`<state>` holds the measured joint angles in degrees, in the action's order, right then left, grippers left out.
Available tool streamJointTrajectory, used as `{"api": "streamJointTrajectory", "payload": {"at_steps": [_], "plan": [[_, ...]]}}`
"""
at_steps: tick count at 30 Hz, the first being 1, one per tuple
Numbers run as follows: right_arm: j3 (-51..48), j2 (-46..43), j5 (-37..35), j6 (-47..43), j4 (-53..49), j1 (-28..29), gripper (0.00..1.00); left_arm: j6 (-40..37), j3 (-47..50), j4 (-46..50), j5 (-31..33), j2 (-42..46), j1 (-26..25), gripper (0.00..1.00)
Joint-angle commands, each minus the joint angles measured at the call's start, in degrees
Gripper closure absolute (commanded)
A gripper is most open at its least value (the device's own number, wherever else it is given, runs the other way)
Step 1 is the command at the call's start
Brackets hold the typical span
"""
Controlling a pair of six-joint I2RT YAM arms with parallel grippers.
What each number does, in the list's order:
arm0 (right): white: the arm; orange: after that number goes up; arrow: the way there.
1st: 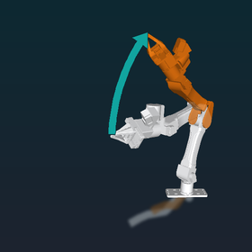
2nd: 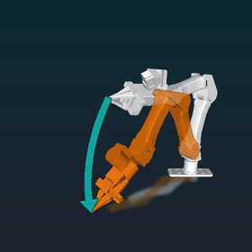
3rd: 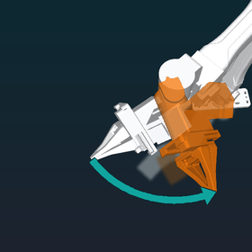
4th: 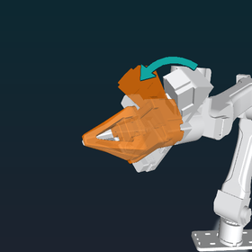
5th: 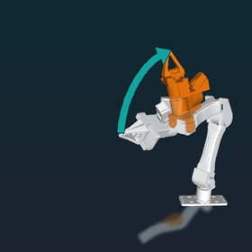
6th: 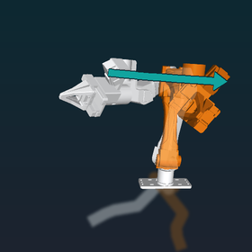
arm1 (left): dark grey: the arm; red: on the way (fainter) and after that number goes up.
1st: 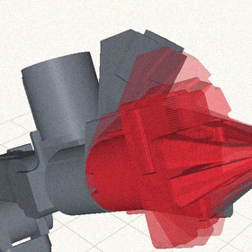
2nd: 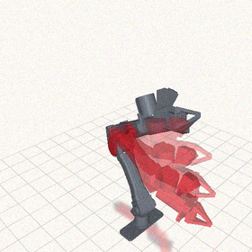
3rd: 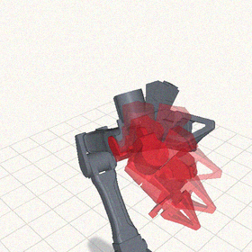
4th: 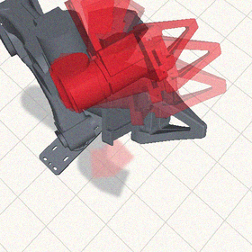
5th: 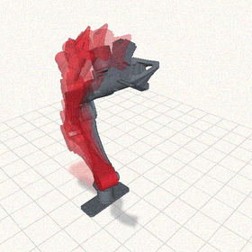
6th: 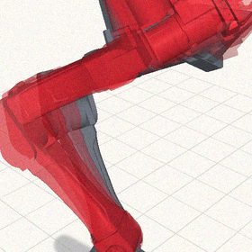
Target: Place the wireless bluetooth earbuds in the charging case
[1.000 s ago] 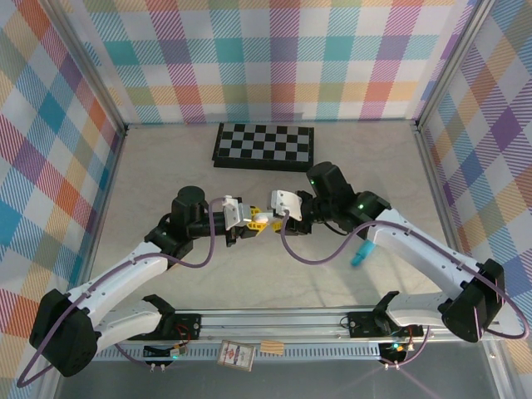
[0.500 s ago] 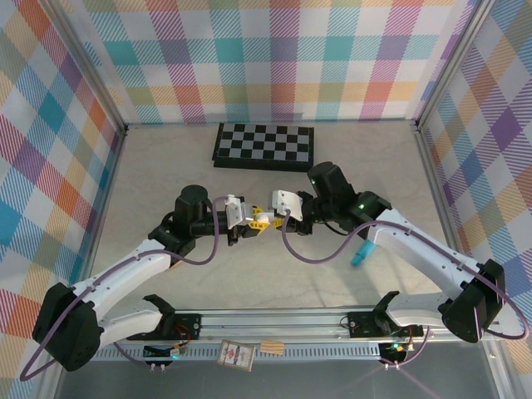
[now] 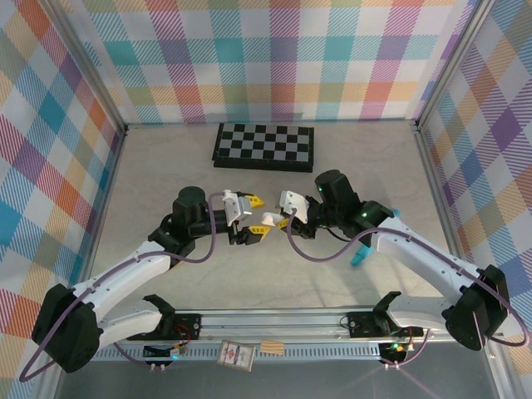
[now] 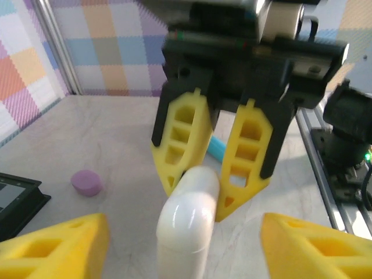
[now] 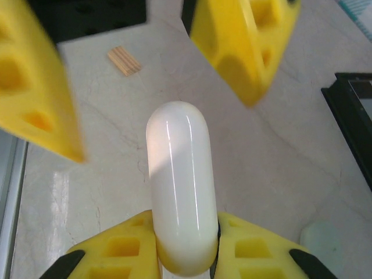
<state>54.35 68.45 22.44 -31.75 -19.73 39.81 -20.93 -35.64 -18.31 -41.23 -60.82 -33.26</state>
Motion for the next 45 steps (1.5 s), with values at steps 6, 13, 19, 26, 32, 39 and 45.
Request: {"api": "streamJointTrajectory", "payload": {"at_steps": [6,13,19,26,32,39,45], "plan": [[-5.7,4.2,0.2,13.2,10.8,-4.7,0.78,6.1,5.6,-4.4,6.7,7.2,-0.1,0.25],[-7.2,14.8,-1.0,26.6,17.1,-5.4,0.79,7.7,8.5,-1.1,11.5,10.1,-0.1,0.12],[-5.5,24.3,-8.0,32.9,17.5,-5.4,0.79,6.2,6.8,8.6,13.0,8.2,-0.3,0.0],[-4.6,30.9,-10.4,34.5,20.5,-5.5,0.76,4.9,8.1,10.5,17.8,7.7,-0.8,0.0],[-5.9,27.8,-15.0,33.9,23.2,-6.0,0.46,7.1,10.0,6.7,29.6,7.4,-0.3,0.0],[-10.5,14.7,-21.0,31.8,27.3,-9.3,0.09,12.8,13.6,-0.6,44.3,8.9,10.1,0.0],[-21.4,1.6,-30.7,28.2,39.3,-17.7,0.03,12.6,19.5,-10.0,50.3,3.3,18.7,0.0]]}}
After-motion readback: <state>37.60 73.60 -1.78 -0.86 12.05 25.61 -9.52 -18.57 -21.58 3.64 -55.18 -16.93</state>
